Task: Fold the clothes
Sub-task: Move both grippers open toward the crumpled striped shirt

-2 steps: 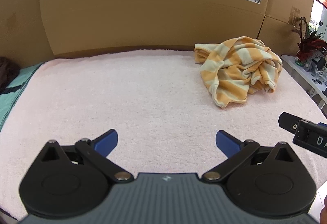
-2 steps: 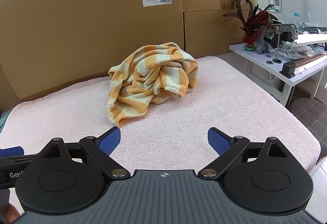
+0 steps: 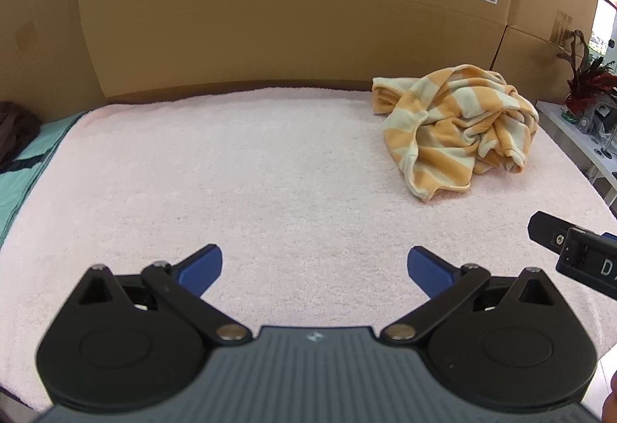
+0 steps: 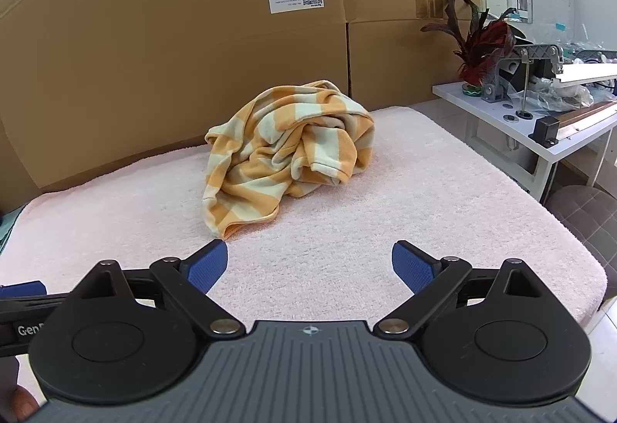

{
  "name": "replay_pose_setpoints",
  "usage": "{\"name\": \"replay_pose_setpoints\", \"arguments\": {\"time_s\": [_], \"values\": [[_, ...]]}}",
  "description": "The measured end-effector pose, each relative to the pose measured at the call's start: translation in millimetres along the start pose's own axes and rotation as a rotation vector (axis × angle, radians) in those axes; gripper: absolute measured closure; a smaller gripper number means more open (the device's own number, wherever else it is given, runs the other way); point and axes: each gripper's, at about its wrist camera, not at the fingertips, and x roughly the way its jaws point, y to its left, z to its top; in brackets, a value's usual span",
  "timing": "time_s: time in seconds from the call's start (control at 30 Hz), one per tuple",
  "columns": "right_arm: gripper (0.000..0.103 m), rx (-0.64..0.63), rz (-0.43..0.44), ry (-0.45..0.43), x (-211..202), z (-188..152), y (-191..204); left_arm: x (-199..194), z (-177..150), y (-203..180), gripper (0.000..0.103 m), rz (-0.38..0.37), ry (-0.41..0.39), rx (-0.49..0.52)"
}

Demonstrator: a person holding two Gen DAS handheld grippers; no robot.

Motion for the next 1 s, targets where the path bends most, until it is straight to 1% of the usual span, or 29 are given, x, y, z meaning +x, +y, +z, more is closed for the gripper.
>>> {"name": "replay_pose_setpoints", "arguments": {"time_s": [0.07, 0.17, 0.23, 0.3, 0.37, 0.4, 0.5, 0.63, 0.7, 0.77, 0.83, 0.97, 1.0], "values": [[0.008, 0.001, 0.001, 0.016, 0.4, 0.2, -0.3, 3.5, 1.7, -2.7, 0.001, 0.018, -0.008, 0.009], [0.008, 0.002, 0.001, 0.040, 1.0, 0.4, -0.8, 1.9, -5.1, -3.8, 0.001, 0.026, -0.050, -0.008], [0.008, -0.010, -0.008, 0.036, 0.3, 0.2, -0.1, 0.5, -7.7, -3.6, 0.001, 0.026, -0.064, -0.010], [0.008, -0.021, -0.020, 0.033, 3.0, -1.6, 3.1, 3.8, -7.9, 2.2, 0.001, 0.010, -0.056, -0.027], [0.008, -0.025, -0.013, 0.037, 5.5, -3.6, 4.9, 11.2, -9.7, 1.5, 0.001, 0.011, -0.040, -0.040], [0.009, -0.027, -0.009, 0.040, 6.7, -4.5, 5.7, 10.7, -12.5, 1.1, 0.001, 0.002, -0.042, -0.051], [0.009, -0.032, 0.009, 0.053, 11.0, -6.4, 10.6, 14.7, -17.1, 8.6, 0.001, -0.081, -0.041, -0.085], [0.011, 0.016, 0.052, 0.066, 17.8, -8.3, 7.5, 32.6, -11.3, 20.2, 0.004, -0.122, 0.014, -0.125], [0.011, 0.047, 0.065, 0.091, 25.5, -8.5, 4.3, 43.3, -17.4, 28.5, 0.004, -0.158, 0.047, -0.171], [0.014, 0.065, 0.075, 0.119, 33.7, -8.9, 2.1, 47.3, -17.8, 33.5, 0.004, -0.176, 0.053, -0.225], [0.014, 0.069, 0.057, 0.127, 37.5, -6.6, 1.1, 47.0, -14.6, 35.9, 0.002, -0.163, 0.038, -0.252], [0.014, 0.048, -0.023, 0.152, 41.7, -0.7, 2.5, 47.9, -3.2, 35.2, 0.001, -0.094, 0.034, -0.207], [0.014, 0.049, -0.029, 0.151, 40.5, 1.4, 3.1, 47.2, -1.5, 34.0, 0.001, -0.077, 0.024, -0.200]]}}
